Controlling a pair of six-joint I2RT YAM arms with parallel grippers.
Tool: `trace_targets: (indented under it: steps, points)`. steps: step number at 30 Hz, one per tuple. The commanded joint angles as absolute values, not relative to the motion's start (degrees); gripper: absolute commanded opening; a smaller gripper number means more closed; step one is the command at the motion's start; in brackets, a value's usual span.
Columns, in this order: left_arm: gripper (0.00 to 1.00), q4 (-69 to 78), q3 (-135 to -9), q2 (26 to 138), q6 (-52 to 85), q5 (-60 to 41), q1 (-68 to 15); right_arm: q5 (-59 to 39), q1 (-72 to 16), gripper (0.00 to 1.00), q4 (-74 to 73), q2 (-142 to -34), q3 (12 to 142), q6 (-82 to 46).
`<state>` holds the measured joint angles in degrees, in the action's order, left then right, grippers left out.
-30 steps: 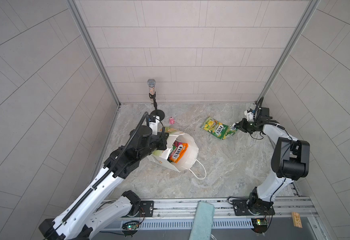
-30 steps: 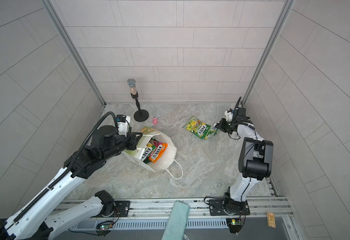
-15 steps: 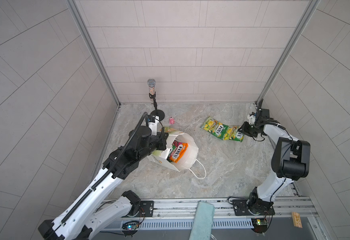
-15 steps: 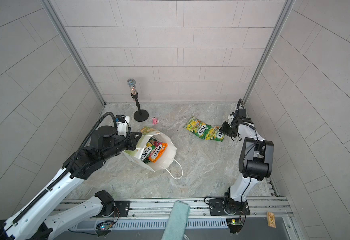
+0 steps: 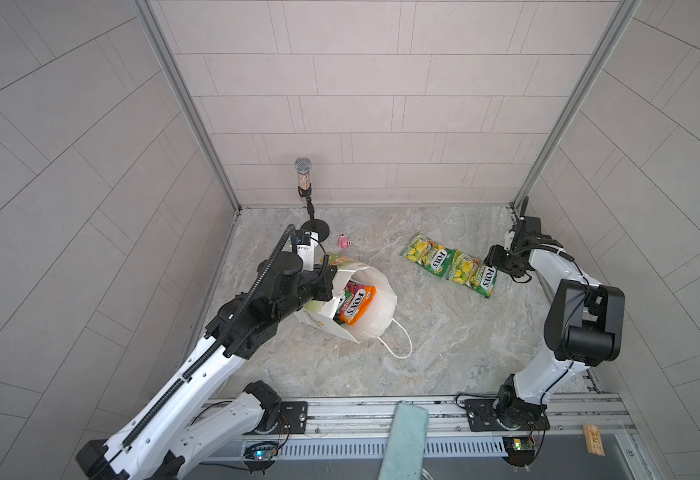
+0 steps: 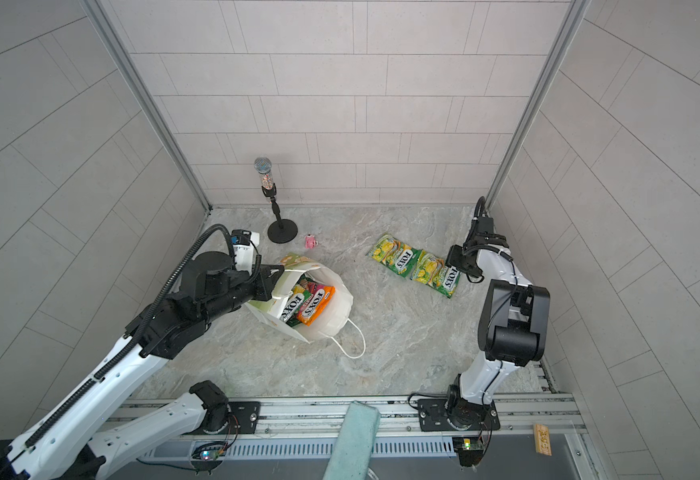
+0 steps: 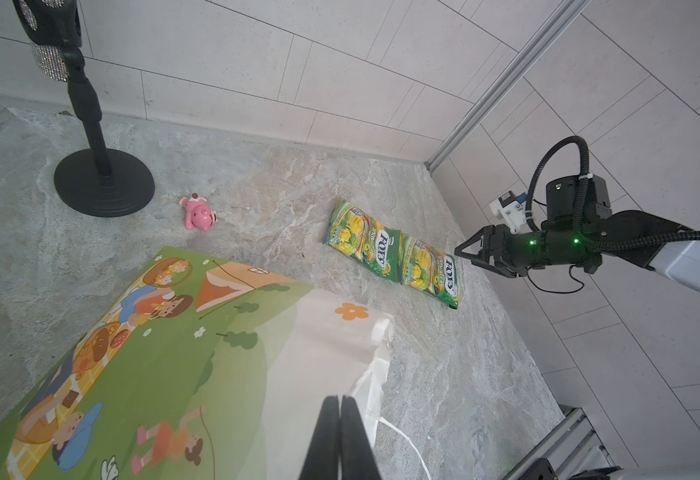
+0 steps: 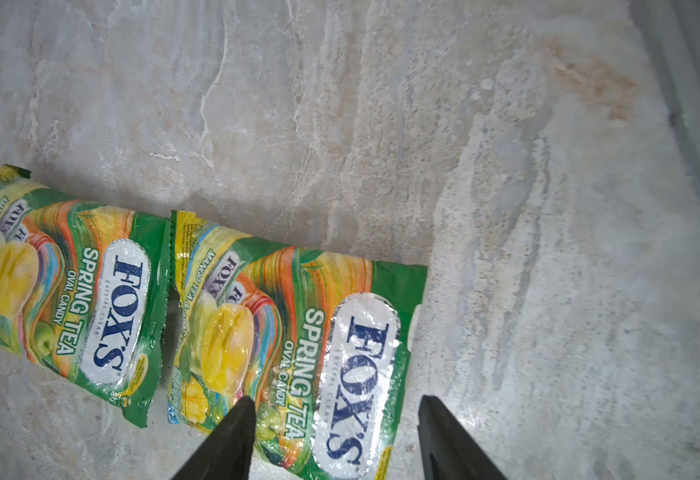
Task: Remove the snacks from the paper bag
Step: 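Carry the green packet beside the first one and release it, then move the empty right gripper back into the bag opening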
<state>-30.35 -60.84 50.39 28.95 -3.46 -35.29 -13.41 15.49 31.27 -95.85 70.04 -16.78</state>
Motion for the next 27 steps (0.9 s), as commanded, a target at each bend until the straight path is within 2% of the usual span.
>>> trace_targets:
  steps: [1, 13, 16, 22, 27]
  points:
    - [0.00, -30.7, -61.8, 49.2, 27.4, -3.8, -35.4, -10.2, 15.6, 0.64, 30.8, -90.9, 68.2, -17.6]
    - [0.00, -31.3, -61.2, 48.0, 25.9, -6.0, -35.4, -34.1, 14.1, 0.61, 21.3, -68.7, 50.0, -23.9]
    - [0.00, -30.9, -60.9, 48.1, 25.8, -7.4, -35.4, -37.3, 12.1, 0.61, 19.2, -62.8, 45.2, -26.2]
    - [0.00, -30.8, -60.6, 49.0, 25.9, -10.1, -35.4, -36.0, -0.5, 0.59, 16.0, -53.1, 38.5, -30.2]
    - [0.00, -30.7, -60.5, 49.3, 26.5, -12.0, -35.5, -30.3, -15.8, 0.58, 10.4, -48.8, 35.8, -35.5]
